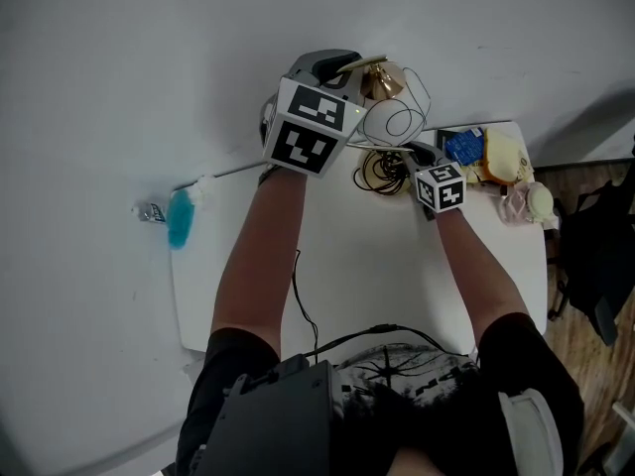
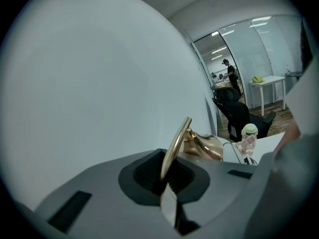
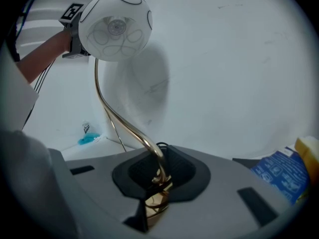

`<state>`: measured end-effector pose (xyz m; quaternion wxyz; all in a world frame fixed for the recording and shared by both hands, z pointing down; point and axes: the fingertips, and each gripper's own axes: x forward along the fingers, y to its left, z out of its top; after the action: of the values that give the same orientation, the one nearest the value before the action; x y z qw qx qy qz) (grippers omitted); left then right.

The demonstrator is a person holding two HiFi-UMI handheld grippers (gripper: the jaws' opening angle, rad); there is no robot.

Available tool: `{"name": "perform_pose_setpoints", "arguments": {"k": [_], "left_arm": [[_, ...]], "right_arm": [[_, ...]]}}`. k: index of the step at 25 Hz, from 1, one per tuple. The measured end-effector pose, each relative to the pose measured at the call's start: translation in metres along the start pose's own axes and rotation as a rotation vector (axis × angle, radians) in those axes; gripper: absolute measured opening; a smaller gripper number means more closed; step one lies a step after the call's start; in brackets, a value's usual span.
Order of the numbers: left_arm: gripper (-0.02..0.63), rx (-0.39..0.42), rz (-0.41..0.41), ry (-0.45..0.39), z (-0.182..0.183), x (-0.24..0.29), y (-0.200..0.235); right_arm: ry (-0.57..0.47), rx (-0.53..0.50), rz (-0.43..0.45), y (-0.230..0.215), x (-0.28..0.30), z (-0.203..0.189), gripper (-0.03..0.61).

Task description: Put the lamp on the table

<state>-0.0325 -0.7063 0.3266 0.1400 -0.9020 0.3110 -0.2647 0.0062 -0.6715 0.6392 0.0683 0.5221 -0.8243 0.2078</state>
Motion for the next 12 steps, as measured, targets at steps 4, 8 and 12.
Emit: {"name": "perform_pose_setpoints", "arguments": {"k": [4,8,12], "left_arm": [[0.015,0.019,-0.028,-0.003,0.006,0.006,-0.012],[0.015,0.042,-0.034,-0.001,0.009,0.008,-0.019],[0.015,0.05,-0.032,0.007,0.009,0.008,-0.024]], "right_arm": [[0.032,0.014,-0.004,-0.005,-0.002,-0.007,0.149],[0.045,0.013,0.009,-0.002,-0.008,-0.012,0.176],[0.045,0.014,0.009,-0.001,-0.016,-0.016,0.181]]}}
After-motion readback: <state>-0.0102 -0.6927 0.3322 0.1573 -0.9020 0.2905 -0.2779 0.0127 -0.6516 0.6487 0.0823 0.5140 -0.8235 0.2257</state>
